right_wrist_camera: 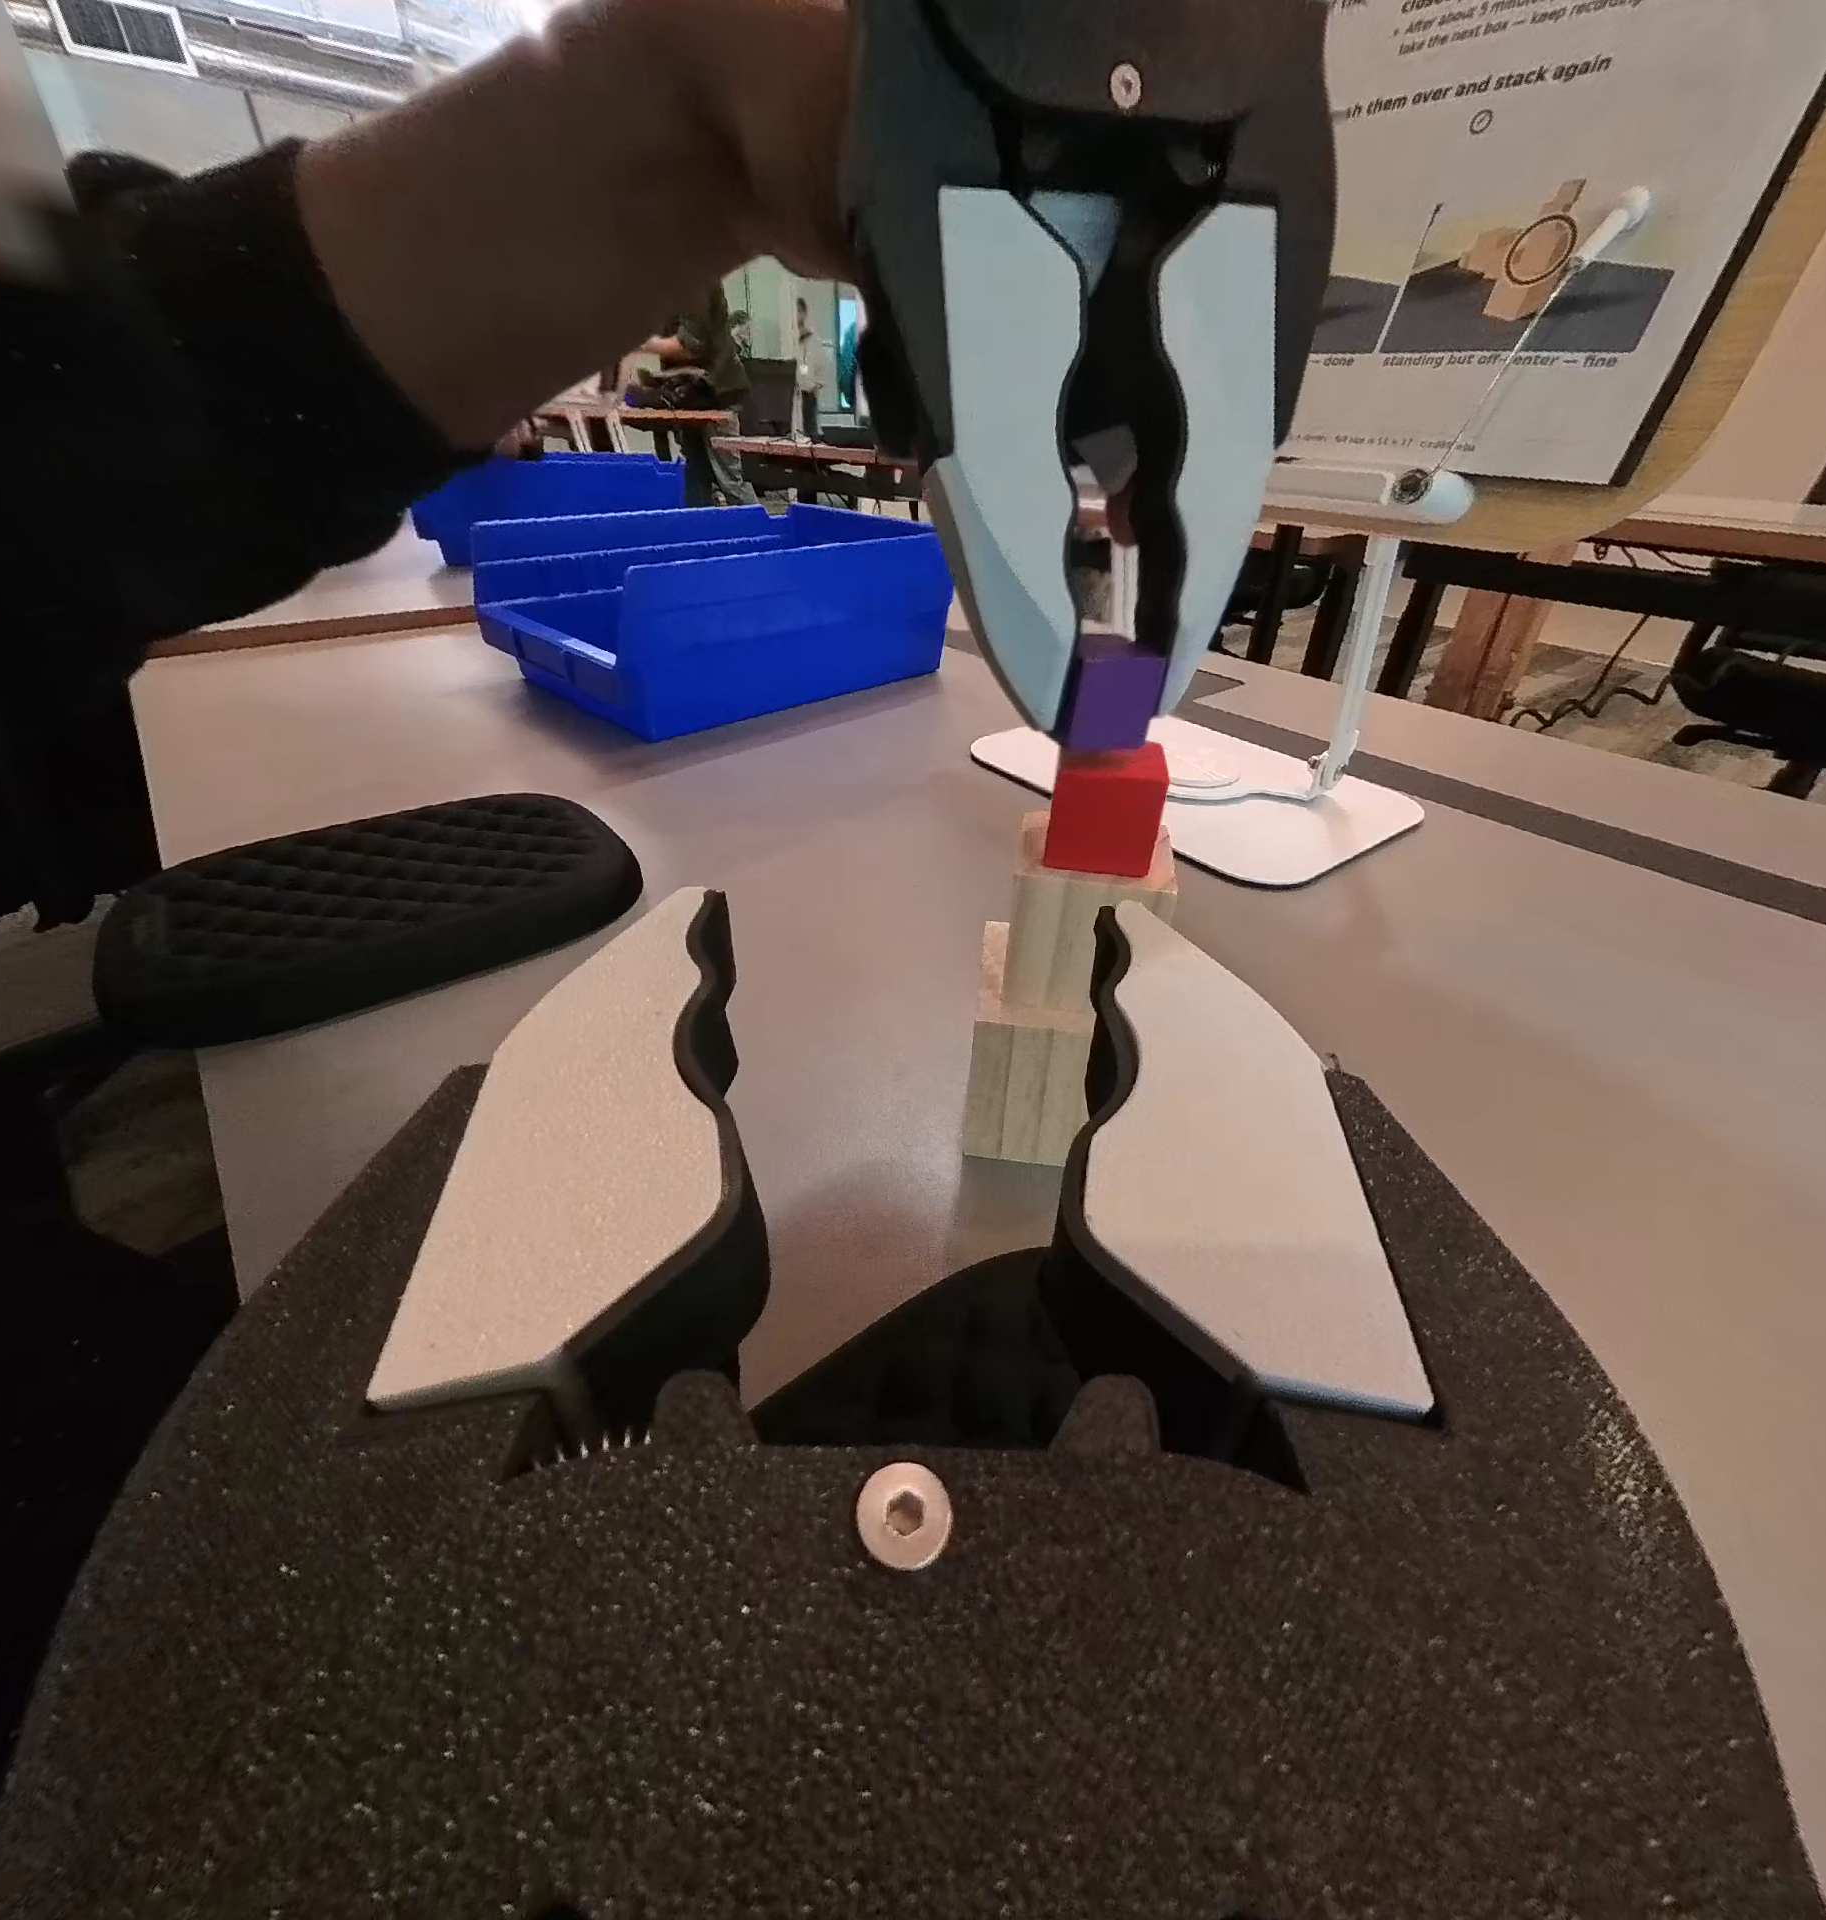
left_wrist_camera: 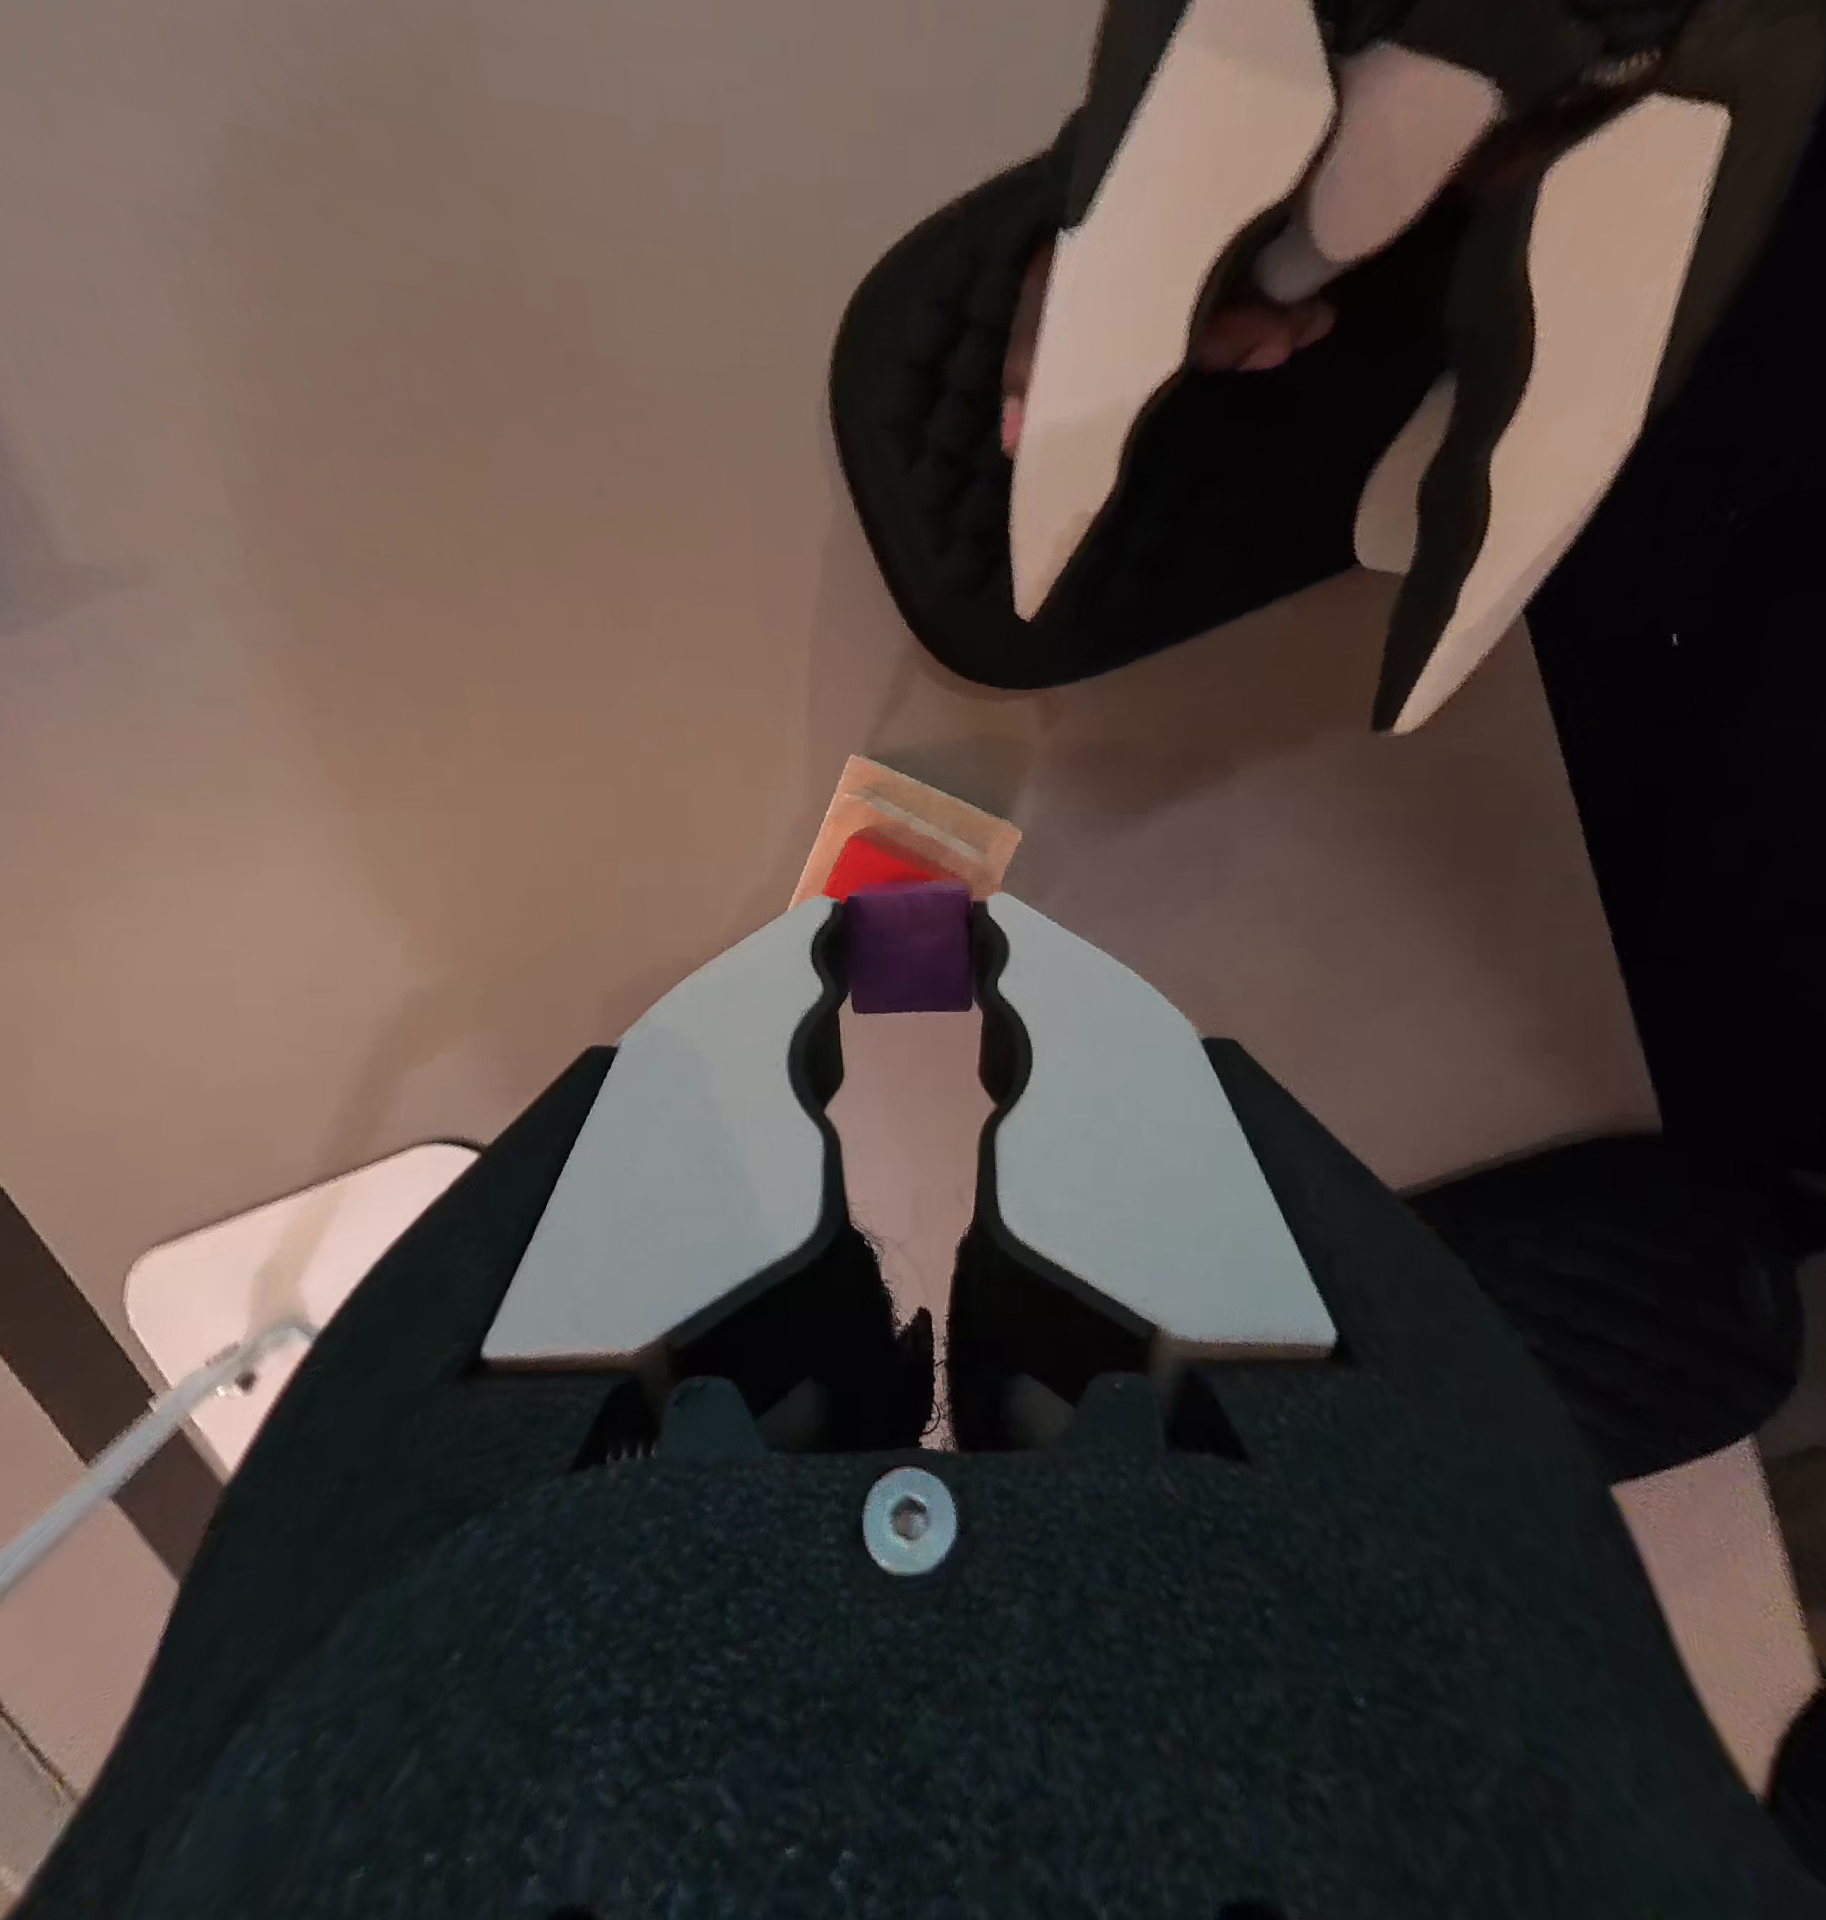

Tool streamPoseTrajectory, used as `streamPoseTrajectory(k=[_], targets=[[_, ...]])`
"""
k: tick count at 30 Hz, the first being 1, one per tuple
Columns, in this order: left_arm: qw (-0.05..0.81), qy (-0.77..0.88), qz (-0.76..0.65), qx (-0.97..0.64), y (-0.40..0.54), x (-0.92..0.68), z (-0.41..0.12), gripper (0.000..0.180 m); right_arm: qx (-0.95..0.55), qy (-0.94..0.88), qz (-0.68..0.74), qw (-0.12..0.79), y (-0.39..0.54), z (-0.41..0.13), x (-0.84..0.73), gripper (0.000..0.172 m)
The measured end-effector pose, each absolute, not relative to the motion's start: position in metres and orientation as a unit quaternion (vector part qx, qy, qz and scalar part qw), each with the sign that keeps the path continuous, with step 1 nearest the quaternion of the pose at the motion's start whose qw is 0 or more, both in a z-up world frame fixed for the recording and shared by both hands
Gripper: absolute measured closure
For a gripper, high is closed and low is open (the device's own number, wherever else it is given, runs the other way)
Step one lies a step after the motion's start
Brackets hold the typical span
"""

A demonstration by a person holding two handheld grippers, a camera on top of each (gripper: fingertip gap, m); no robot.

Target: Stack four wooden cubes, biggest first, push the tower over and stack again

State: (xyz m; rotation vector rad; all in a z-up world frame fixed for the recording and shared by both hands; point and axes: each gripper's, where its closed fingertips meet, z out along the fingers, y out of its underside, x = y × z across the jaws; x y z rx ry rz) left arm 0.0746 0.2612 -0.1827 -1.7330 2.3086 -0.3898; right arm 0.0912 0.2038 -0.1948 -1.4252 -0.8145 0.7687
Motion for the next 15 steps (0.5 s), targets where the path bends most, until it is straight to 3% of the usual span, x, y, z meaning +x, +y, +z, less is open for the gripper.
streamPoseTrajectory(k=[15], targets=[[0.124,0.883,-0.171,-0.419,0.265,0.081,-0.176,0.159,-0.616,-0.346,0.346,0.617,0.204,-0.193,0.093,0.106]])
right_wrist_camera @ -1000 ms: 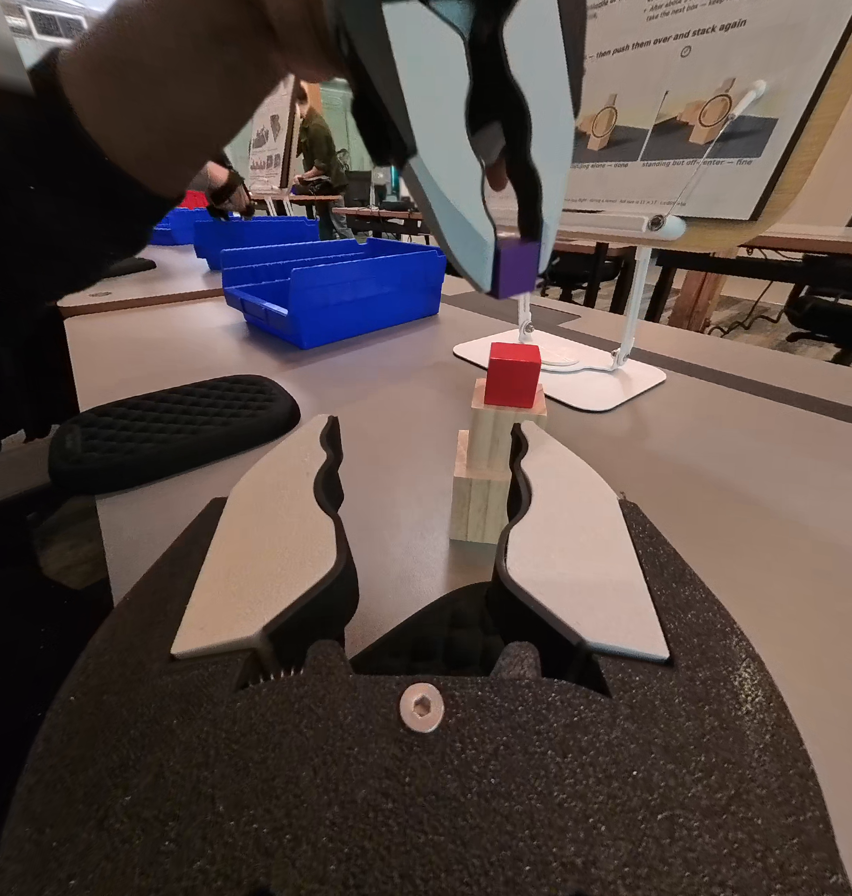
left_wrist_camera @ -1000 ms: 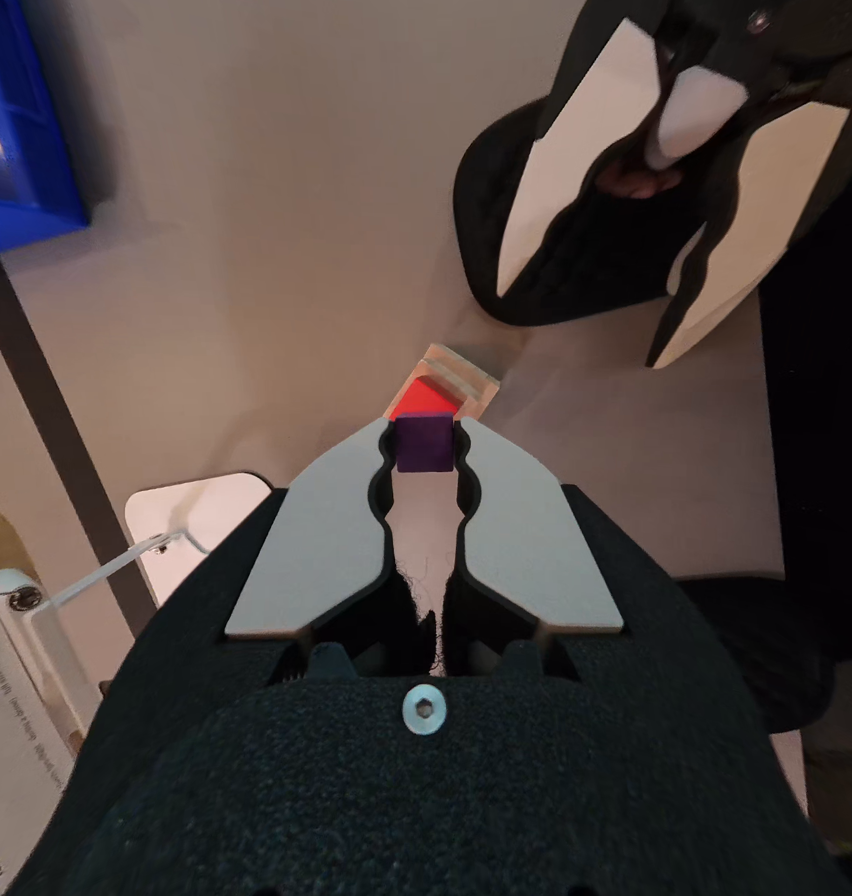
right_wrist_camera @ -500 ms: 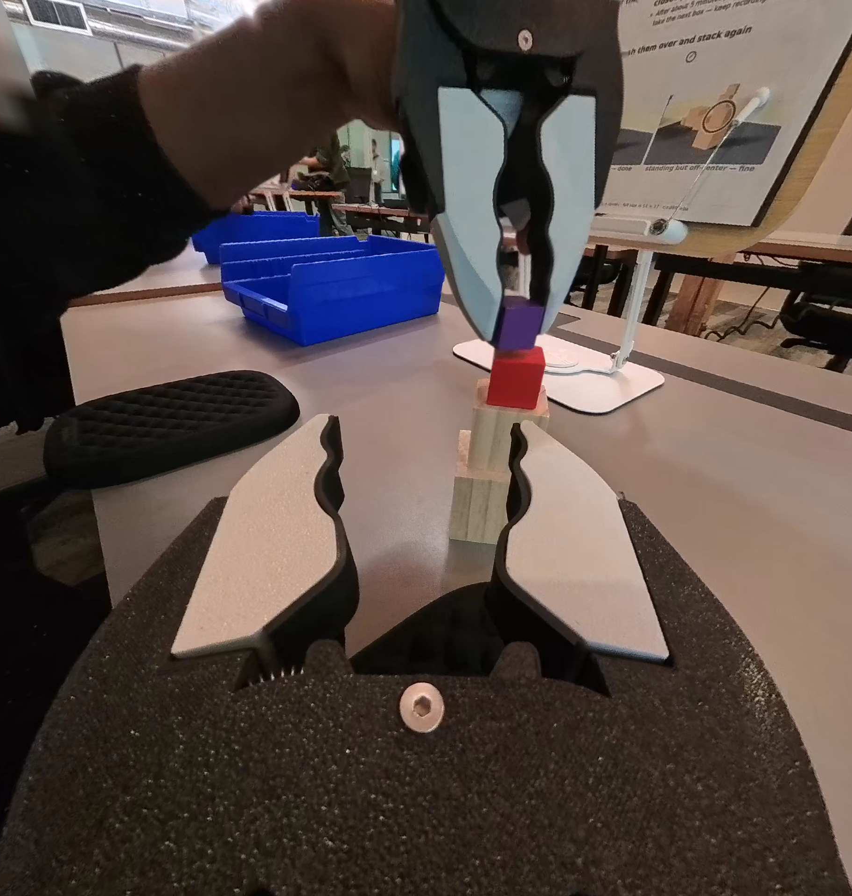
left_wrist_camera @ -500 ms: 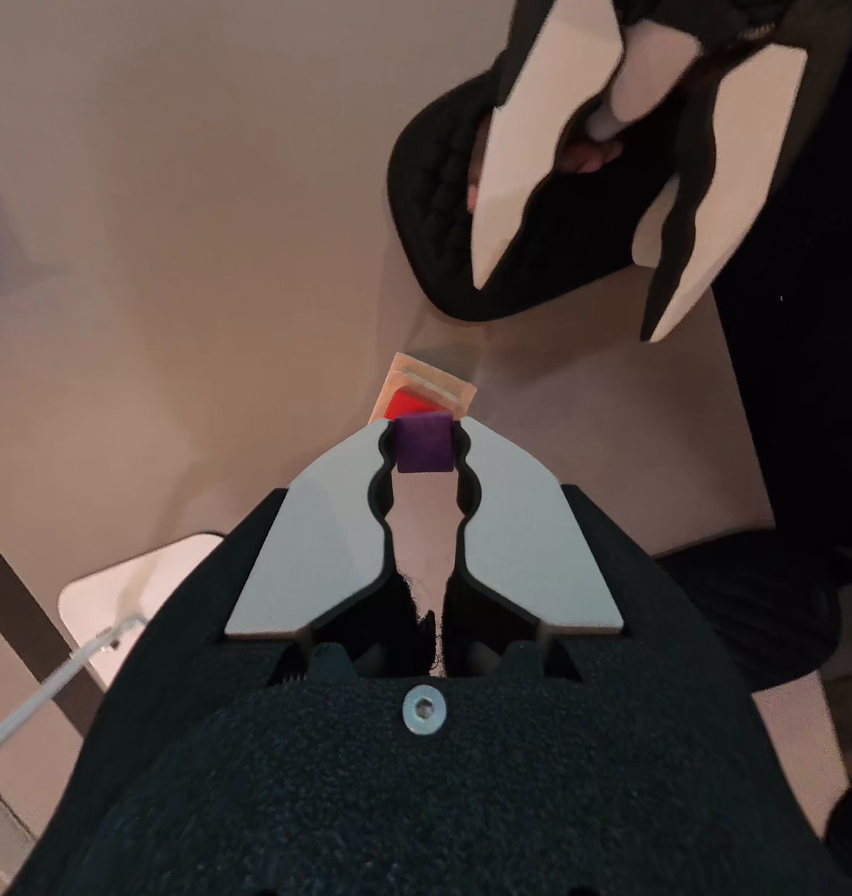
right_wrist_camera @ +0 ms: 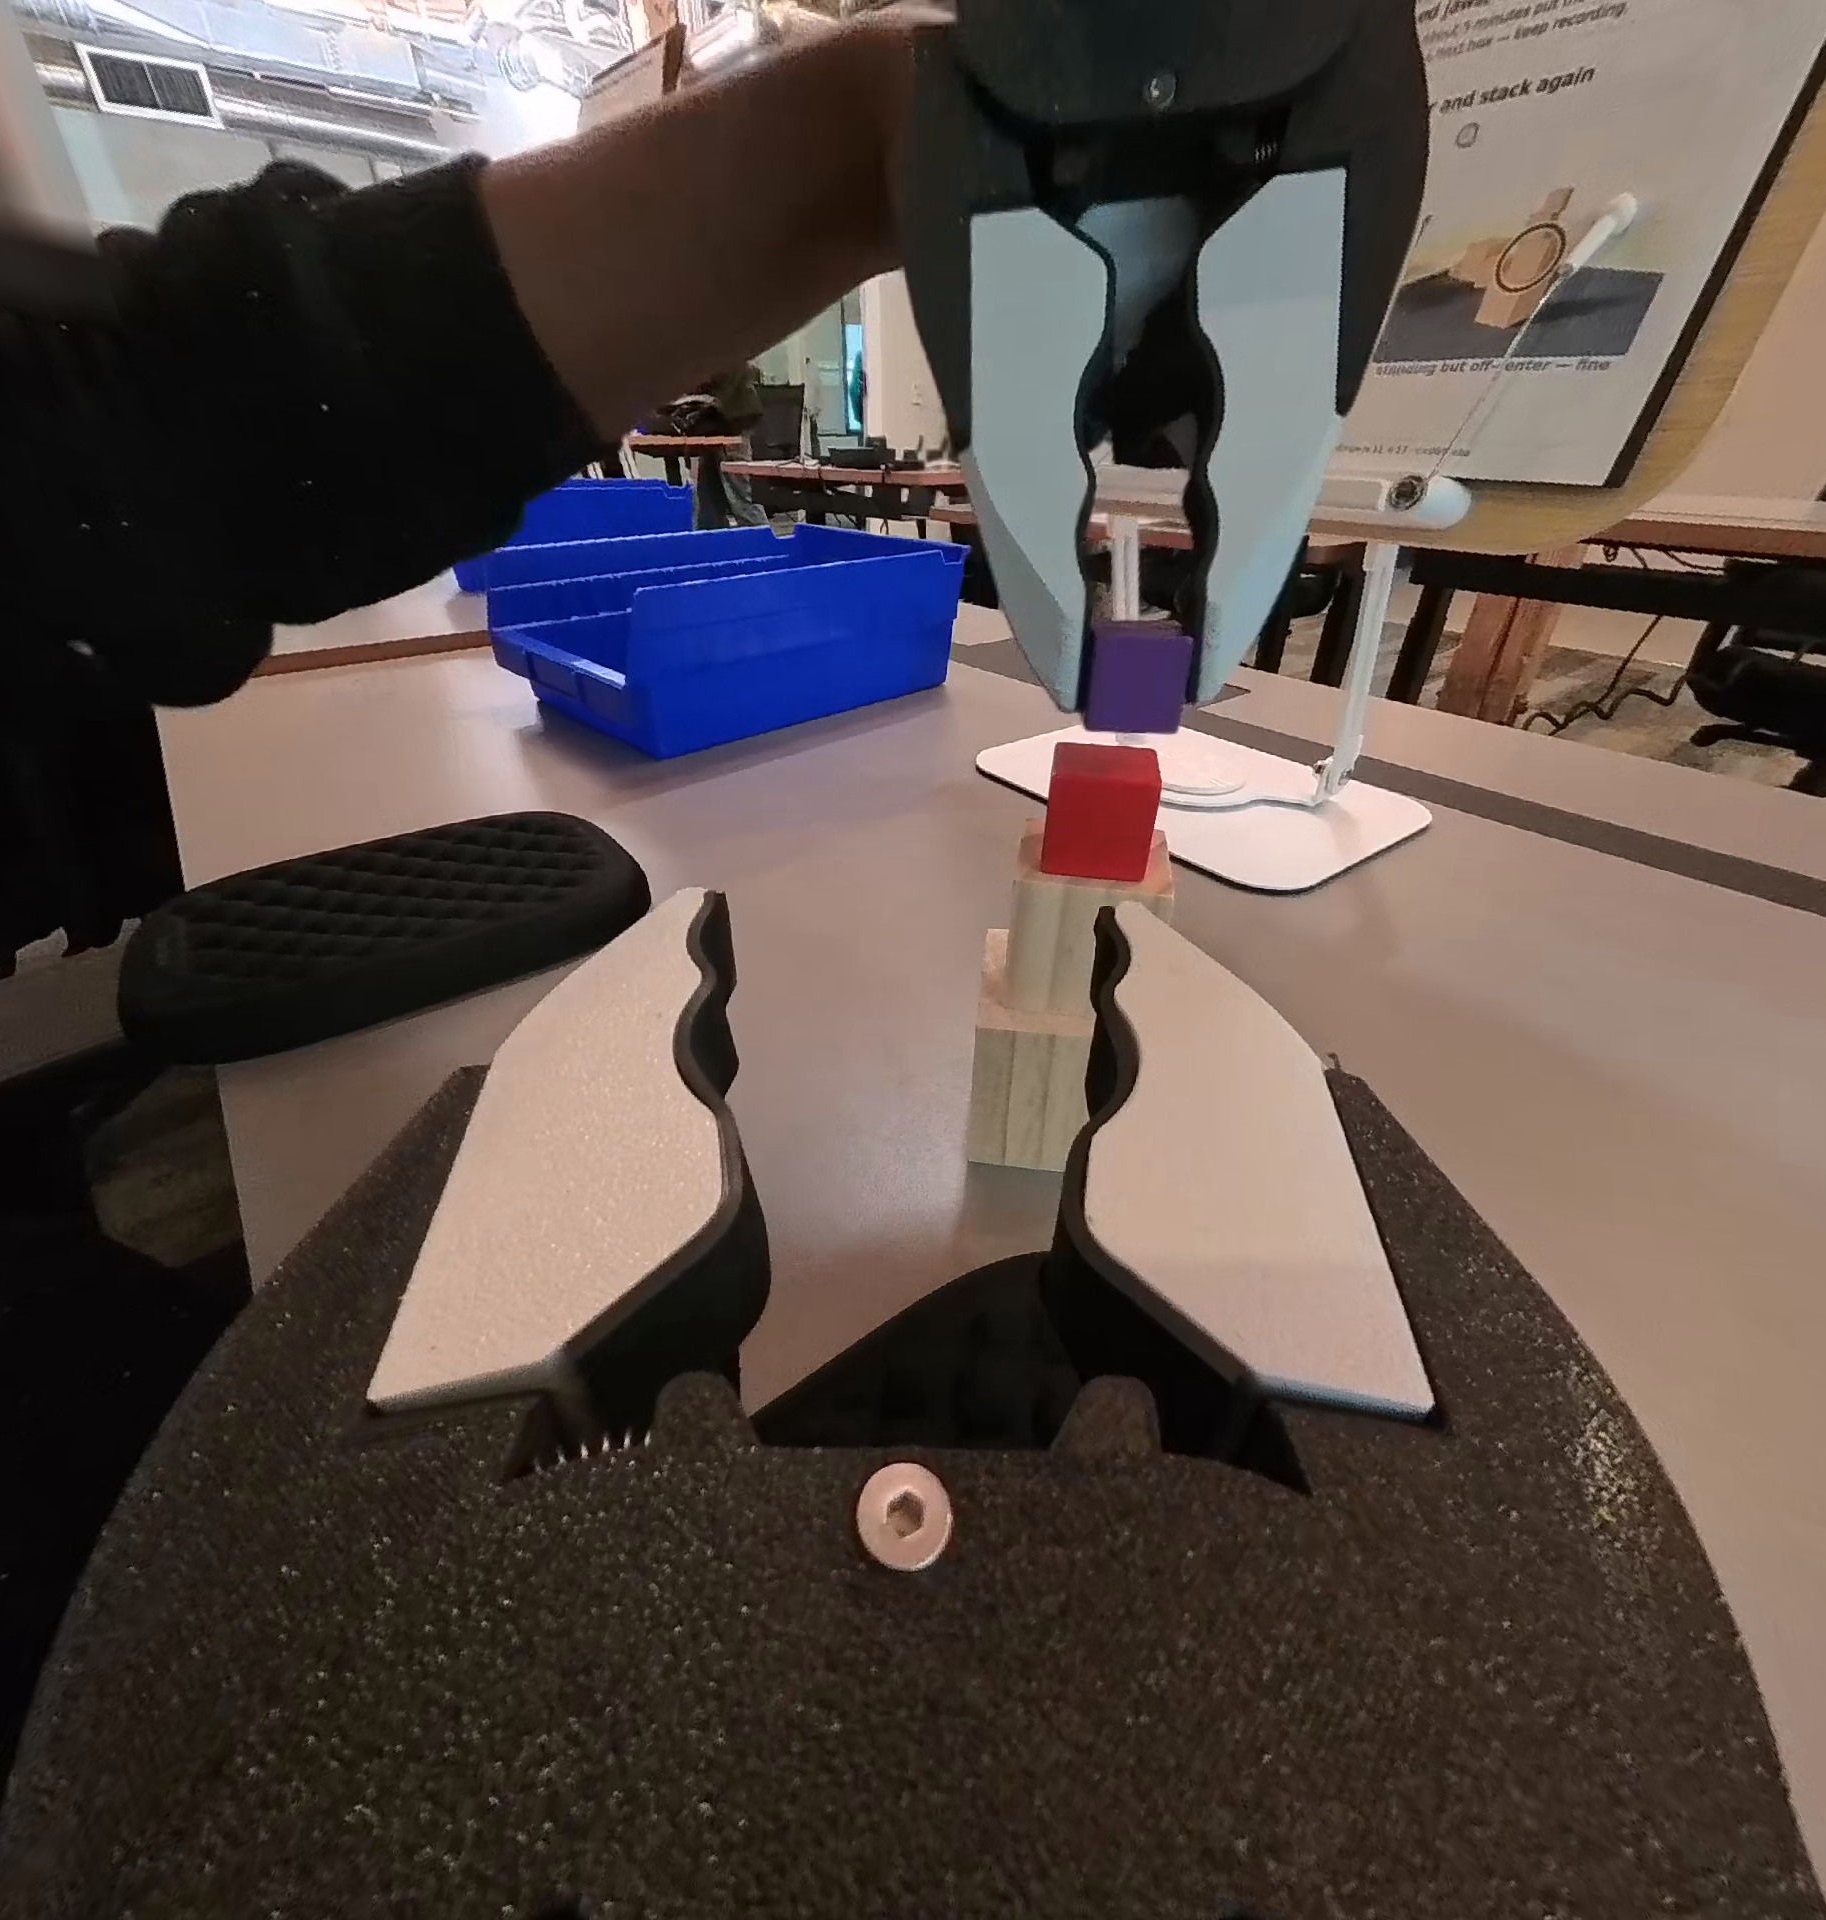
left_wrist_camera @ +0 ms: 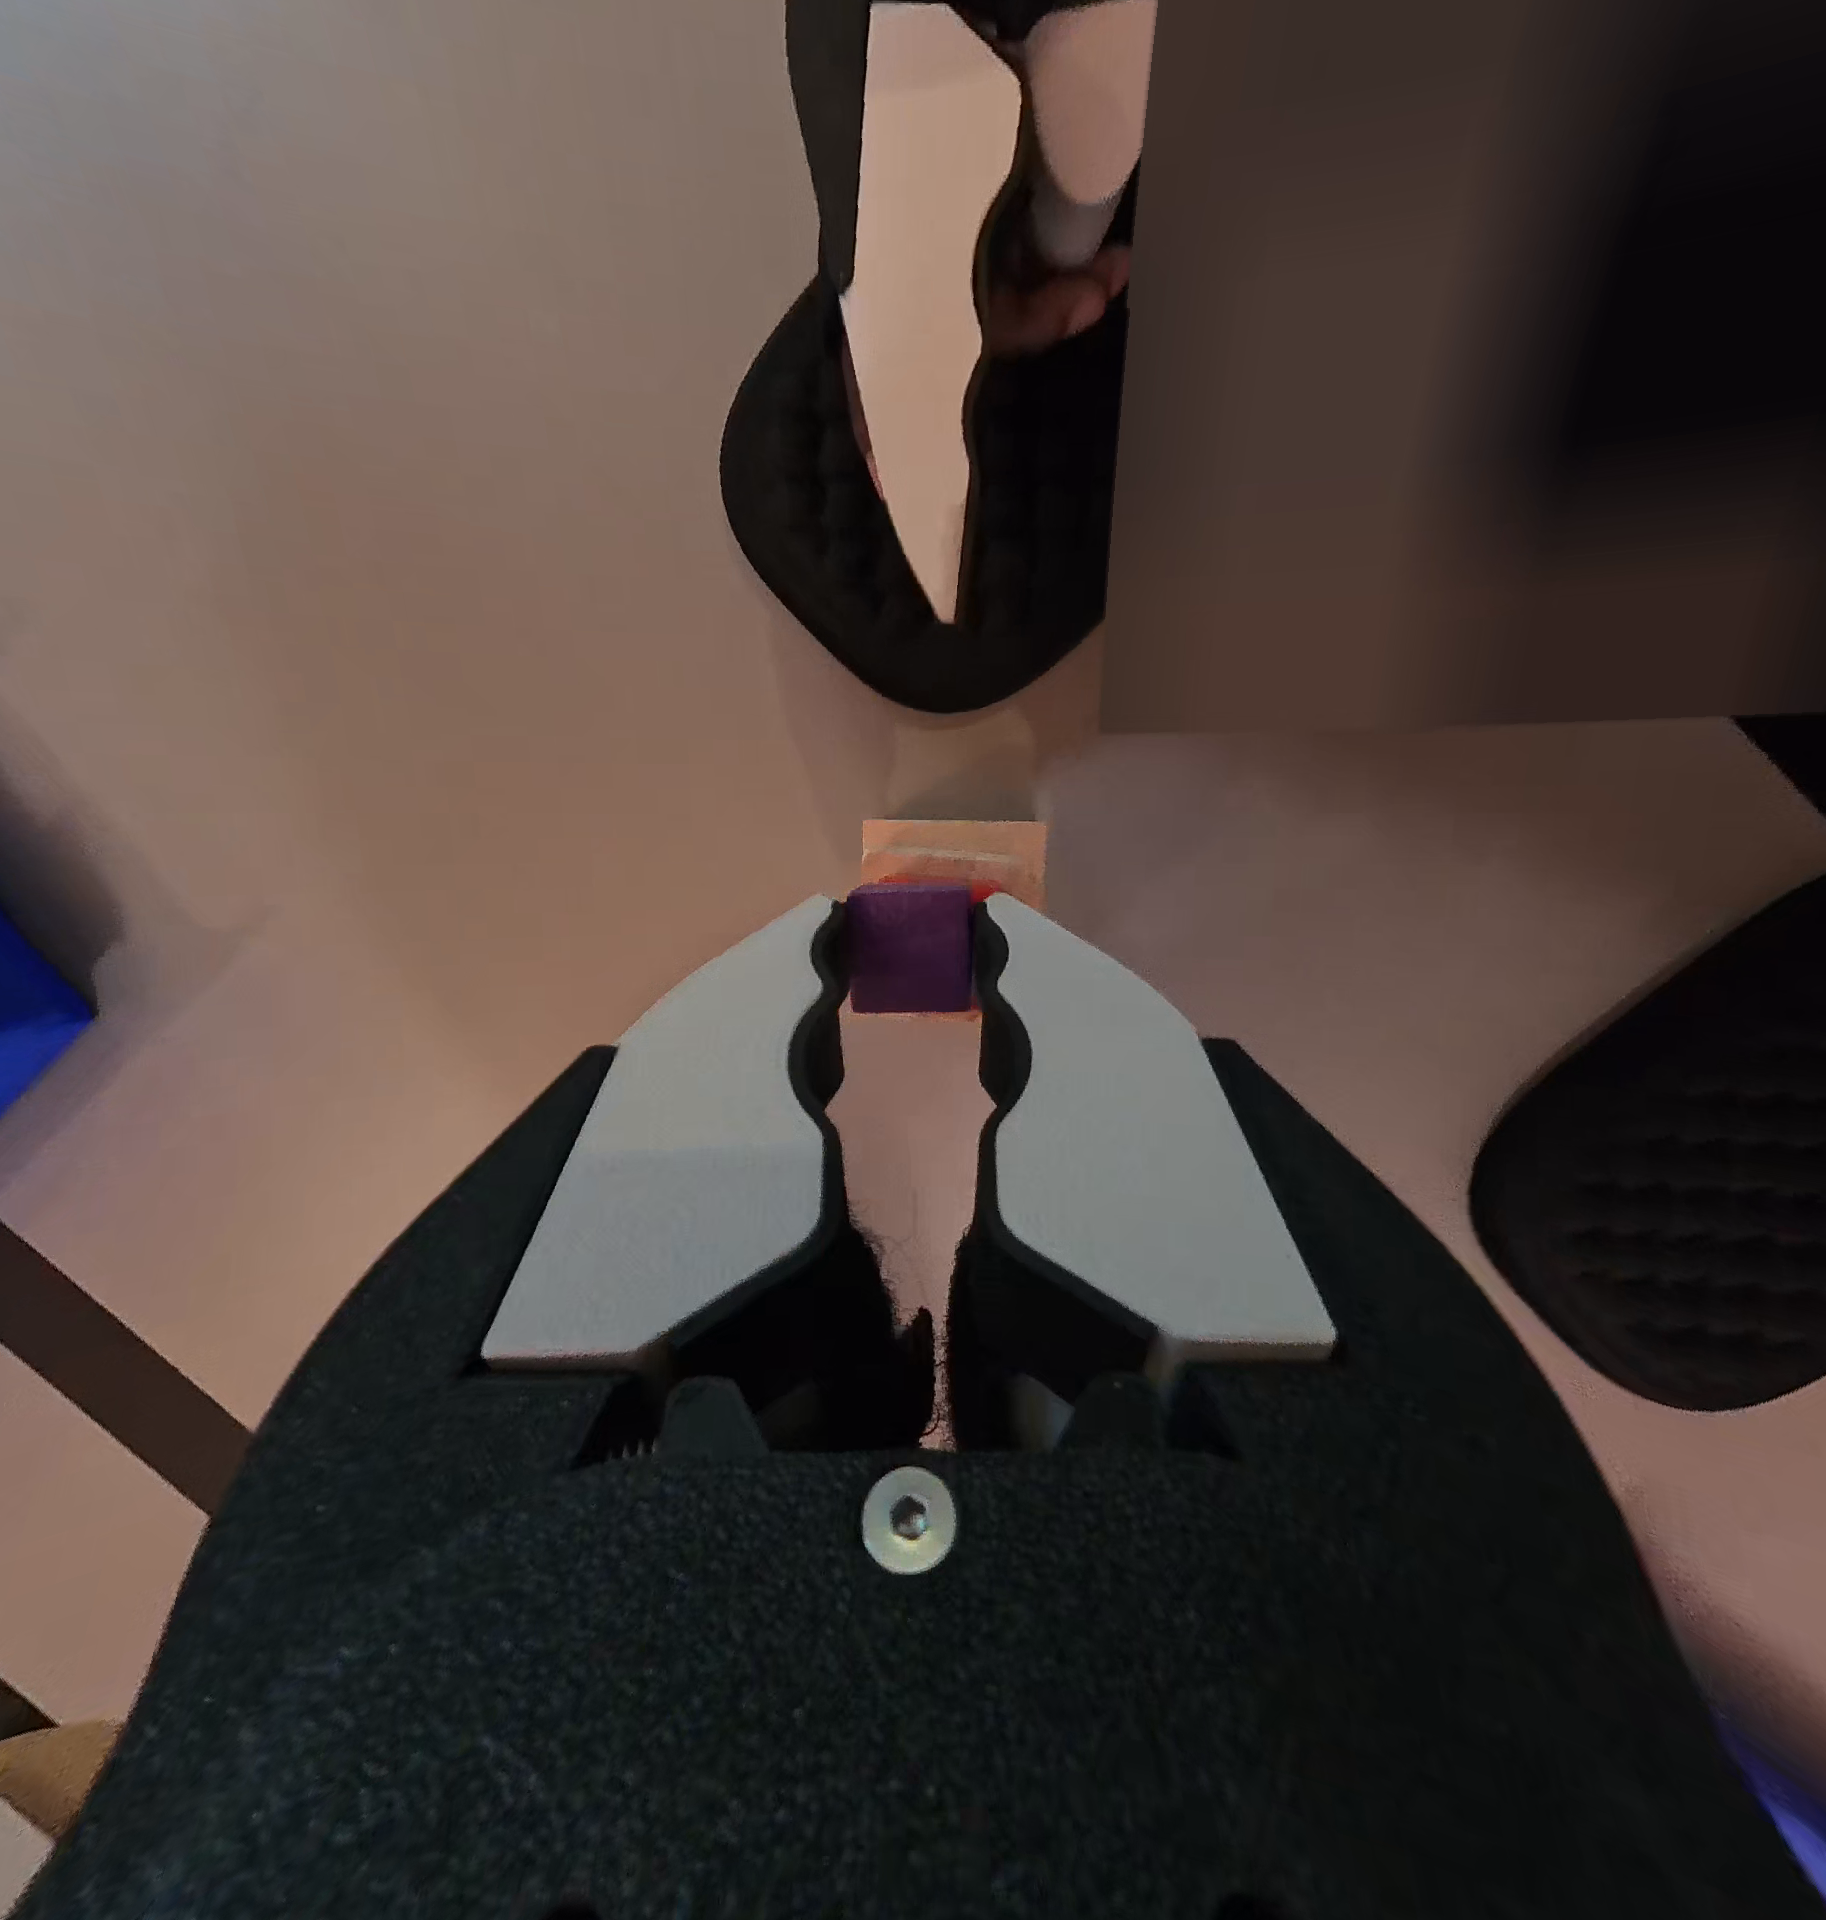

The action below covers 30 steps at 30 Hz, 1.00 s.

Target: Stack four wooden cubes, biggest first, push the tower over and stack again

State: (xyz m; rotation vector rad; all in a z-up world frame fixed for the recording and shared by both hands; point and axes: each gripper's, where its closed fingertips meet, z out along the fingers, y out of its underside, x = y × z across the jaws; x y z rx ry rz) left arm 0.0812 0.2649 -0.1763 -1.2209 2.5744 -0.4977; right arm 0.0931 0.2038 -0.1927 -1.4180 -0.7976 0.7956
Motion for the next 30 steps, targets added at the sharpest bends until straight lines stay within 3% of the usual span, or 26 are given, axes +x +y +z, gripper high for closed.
streamPoseTrajectory(k=[30], targets=[[0.082,0.898,-0.187,-0.389,0.262,0.075,-0.185,0.156,-0.615,-0.340,0.354,0.617,0.204,-0.191,0.095,0.106]])
